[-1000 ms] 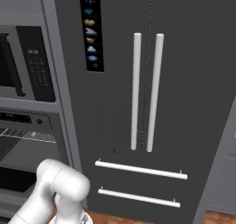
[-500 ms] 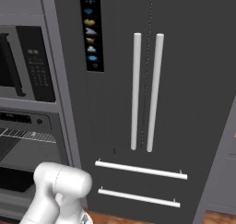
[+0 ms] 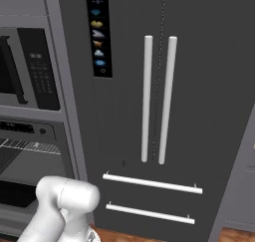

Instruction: Take the fish from the oven and place it on the plate on the counter.

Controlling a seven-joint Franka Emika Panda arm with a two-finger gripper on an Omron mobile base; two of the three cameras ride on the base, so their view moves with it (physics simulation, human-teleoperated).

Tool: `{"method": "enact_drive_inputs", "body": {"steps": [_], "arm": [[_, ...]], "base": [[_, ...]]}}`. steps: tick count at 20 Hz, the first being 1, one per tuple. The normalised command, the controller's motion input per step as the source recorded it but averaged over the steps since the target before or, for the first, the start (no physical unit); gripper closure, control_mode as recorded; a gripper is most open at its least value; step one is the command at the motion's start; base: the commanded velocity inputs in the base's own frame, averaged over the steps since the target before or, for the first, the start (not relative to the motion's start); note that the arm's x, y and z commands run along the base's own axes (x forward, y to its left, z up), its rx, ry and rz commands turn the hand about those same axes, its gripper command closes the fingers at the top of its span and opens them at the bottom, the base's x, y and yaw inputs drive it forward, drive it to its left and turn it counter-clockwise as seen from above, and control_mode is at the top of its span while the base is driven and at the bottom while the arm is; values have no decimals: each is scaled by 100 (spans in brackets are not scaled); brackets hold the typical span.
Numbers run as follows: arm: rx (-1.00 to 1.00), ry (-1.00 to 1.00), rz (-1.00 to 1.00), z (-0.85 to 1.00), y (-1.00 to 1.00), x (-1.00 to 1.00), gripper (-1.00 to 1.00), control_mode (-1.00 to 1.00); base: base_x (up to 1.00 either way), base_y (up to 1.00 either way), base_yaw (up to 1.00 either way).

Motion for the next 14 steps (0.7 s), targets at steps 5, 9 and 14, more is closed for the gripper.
{"method": "enact_drive_inputs", "body": {"steps": [5, 9, 14], "arm": [[6, 5, 0, 40, 0, 100, -100, -100], [0, 17, 0, 0, 0, 92, -100, -100], [-20, -2, -2, -46, 0, 83, -100, -100]], "base": [[0, 0, 0], [0, 0, 0], [0, 0, 0]]}}
